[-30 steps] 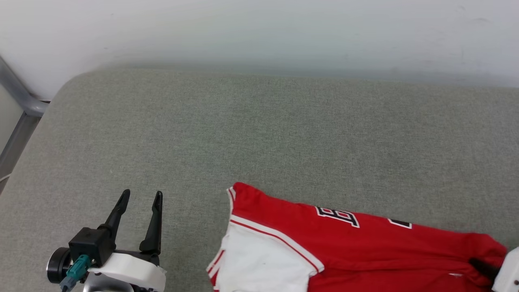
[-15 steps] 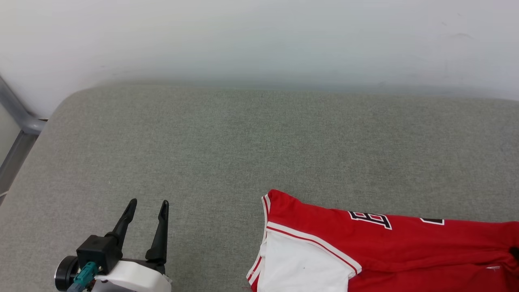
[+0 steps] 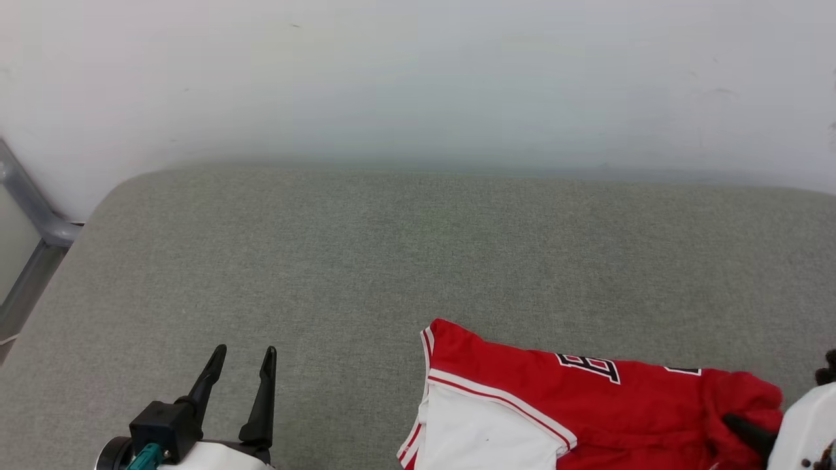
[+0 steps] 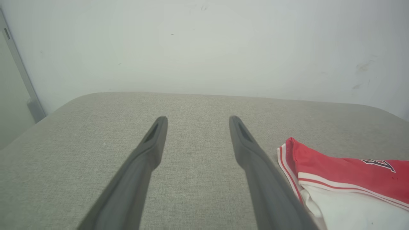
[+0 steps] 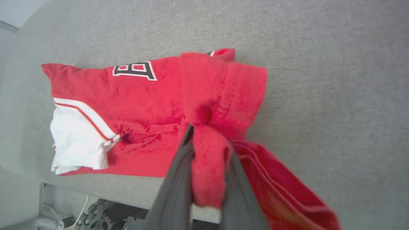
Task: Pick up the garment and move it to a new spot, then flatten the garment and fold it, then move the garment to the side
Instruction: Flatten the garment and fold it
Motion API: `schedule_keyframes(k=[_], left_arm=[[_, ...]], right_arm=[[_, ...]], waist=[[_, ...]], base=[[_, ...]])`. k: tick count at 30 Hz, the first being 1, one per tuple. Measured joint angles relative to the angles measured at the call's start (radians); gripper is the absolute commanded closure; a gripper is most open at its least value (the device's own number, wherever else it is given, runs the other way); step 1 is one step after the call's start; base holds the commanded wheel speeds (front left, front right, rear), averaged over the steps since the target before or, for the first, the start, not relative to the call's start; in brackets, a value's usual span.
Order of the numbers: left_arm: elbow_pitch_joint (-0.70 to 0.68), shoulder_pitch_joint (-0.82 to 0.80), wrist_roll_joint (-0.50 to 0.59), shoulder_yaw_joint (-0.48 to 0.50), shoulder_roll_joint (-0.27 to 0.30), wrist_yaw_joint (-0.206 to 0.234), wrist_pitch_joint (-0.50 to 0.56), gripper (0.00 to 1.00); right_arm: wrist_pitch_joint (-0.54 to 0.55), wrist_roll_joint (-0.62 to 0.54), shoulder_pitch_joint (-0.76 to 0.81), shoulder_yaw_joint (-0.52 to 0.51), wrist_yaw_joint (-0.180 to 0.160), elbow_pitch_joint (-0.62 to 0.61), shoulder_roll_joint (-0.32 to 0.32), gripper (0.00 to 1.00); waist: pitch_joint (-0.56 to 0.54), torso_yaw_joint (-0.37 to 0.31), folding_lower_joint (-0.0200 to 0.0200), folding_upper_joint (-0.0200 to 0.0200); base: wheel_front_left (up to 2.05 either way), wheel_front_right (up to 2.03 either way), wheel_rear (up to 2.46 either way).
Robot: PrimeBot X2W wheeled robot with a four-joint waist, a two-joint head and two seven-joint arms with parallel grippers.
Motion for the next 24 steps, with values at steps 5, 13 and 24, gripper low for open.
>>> schedule_keyframes(k=[5,13,24], left_arm=[[0.000,0.002,0.006,0.014,-0.007,-0.004,0.000,0.00],[0.009,0.003,0.015,0.025,-0.021,-0.019,0.000,0.00],[0.021,0.003,0.025,0.040,-0.023,-0.029,0.000,0.00]], right_arm=[[0.090,0.038,0.021,0.042,0.000,-0.125,0.118,1.00],[0.114,0.143,0.020,0.137,0.000,-0.163,0.196,1.00],[-0.147,0.312,-0.057,0.364,0.000,0.065,0.198,1.00]], waist=[[-0.005,0.012,0.0000,0.0000],[-0.005,0.042,0.0000,0.0000],[-0.005,0.089,0.0000,0.0000]], base=[[0.00,0.00,0.00],[0.00,0.00,0.00],[0.00,0.00,0.00]])
